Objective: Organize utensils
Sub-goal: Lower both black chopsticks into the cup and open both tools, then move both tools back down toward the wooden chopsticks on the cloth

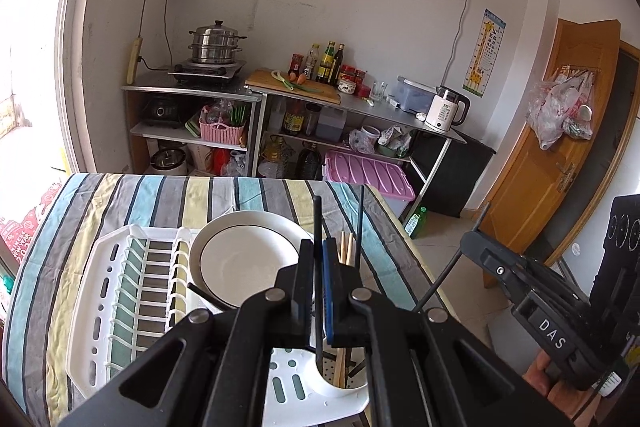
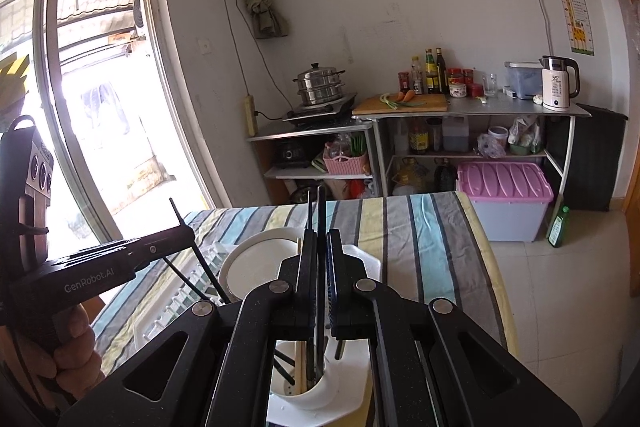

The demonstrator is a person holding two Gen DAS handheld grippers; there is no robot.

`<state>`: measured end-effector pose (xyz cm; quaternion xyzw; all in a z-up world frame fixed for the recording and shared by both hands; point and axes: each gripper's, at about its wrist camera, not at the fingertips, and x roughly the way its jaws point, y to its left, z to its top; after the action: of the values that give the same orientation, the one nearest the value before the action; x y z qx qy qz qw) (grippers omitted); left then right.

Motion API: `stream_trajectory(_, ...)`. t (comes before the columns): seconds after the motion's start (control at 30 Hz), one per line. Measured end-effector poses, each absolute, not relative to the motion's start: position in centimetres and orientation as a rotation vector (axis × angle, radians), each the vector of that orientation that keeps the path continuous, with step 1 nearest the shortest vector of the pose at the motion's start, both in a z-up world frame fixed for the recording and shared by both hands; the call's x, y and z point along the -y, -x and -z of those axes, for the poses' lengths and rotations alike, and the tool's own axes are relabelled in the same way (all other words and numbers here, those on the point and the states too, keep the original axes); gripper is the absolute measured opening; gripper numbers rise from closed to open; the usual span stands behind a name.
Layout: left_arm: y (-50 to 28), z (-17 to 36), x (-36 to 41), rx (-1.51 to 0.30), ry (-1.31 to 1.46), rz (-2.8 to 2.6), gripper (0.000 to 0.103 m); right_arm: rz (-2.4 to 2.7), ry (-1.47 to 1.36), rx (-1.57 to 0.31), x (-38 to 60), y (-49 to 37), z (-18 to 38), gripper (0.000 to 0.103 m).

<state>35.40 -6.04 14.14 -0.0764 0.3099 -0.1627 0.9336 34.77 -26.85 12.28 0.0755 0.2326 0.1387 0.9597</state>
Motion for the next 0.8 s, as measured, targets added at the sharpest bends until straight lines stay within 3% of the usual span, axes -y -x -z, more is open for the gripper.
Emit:
stream_trajectory(0.57, -35.5, -13.1, 5.7, -0.648, 0.11, 0.284, 0.006, -0.255, -0.161, -0.518, 27.9, -35.7, -11.9, 0.007)
stream_trajectory(0.63, -35.1, -13.2, 5.6, -0.633, 0.094, 0.278, 0.009, -0.251, -0.157, -0.512, 28.0, -35.2, -11.9, 0.014)
stream_trajectory(0.73, -34.0, -13.5, 5.3, -0.605, 0.081, 0.279, 0.02, -0.252, -0.16, -0.506, 28.3, -34.4, -11.9, 0.015)
stream_trajectory(0.8, -33.2, -13.7, 5.2, -0.588, 0.073, 0.276, 0.021, -0.252, -0.164, -0.503, 28.5, -33.7, -11.8, 0.015)
